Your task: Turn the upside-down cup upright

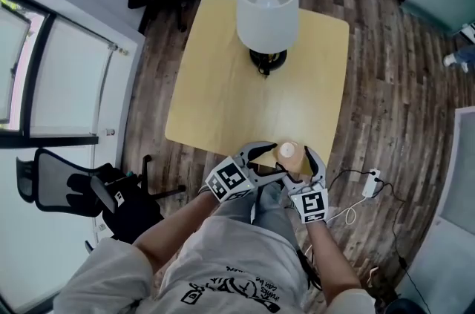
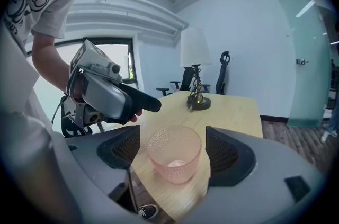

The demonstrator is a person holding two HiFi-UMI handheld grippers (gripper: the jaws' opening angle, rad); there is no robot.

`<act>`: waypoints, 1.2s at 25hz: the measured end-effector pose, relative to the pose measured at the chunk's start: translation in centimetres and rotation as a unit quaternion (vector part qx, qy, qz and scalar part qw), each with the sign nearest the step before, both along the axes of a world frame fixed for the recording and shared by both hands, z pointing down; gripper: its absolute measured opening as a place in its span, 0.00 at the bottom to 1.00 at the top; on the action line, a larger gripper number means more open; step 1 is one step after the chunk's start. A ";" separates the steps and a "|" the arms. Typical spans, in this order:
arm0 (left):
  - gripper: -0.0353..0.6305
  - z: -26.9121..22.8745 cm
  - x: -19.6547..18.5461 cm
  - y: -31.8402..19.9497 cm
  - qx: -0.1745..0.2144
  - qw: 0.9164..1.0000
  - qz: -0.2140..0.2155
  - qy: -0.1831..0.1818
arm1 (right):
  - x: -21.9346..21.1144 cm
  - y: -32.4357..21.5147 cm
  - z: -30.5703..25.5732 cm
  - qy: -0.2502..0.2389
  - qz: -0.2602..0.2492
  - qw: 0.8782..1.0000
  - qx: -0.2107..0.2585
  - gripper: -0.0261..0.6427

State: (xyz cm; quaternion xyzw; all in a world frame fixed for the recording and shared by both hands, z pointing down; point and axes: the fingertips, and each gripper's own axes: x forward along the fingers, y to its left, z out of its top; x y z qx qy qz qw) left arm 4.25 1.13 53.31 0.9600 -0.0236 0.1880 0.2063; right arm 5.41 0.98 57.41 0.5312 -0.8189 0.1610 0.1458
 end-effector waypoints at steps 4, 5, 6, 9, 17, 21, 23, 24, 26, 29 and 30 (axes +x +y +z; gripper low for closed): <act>0.53 -1.1 -0.4 0.1 -0.002 1.000 -0.005 0.005 | -0.3 0.1 -1.4 -0.005 0.003 1.000 0.008 0.57; 0.53 -1.4 -0.5 0.1 -0.003 1.000 -0.005 0.007 | -0.3 0.1 -1.8 -0.007 0.004 1.000 0.010 0.57; 0.53 -1.9 -0.6 0.2 -0.003 1.000 -0.006 0.010 | -0.3 0.2 -2.4 -0.009 0.005 1.000 0.012 0.57; 0.53 -3.5 -0.7 0.1 0.009 1.000 -0.010 0.019 | -0.2 0.1 -4.5 -0.012 0.003 1.000 0.023 0.57; 0.41 -9.8 -0.8 0.4 0.029 0.997 -0.030 0.072 | 0.0 0.9 -11.3 -0.015 0.018 0.999 0.036 0.45; 0.27 -13.5 -1.3 0.8 0.032 0.993 -0.048 0.105 | -0.7 1.7 -14.0 -0.031 0.032 0.998 0.043 0.26; 0.16 -15.2 -1.5 1.0 0.037 0.990 -0.060 0.118 | -0.8 2.2 -15.2 -0.037 0.040 0.997 0.048 0.19; 0.12 -15.9 -1.5 1.1 0.043 0.989 -0.065 0.123 | -0.6 2.3 -15.8 -0.039 0.046 0.997 0.051 0.15; 0.08 -17.1 -1.4 1.4 0.057 0.988 -0.070 0.128 | -0.2 2.7 -16.9 -0.048 0.061 0.996 0.053 0.11; 0.07 -18.0 -1.4 2.2 0.073 0.987 -0.079 0.116 | 0.2 3.6 -18.6 -0.071 0.086 0.992 0.060 0.09; 0.07 -18.1 -1.5 2.4 0.076 0.987 -0.085 0.111 | 0.2 3.9 -19.1 -0.077 0.093 0.991 0.064 0.09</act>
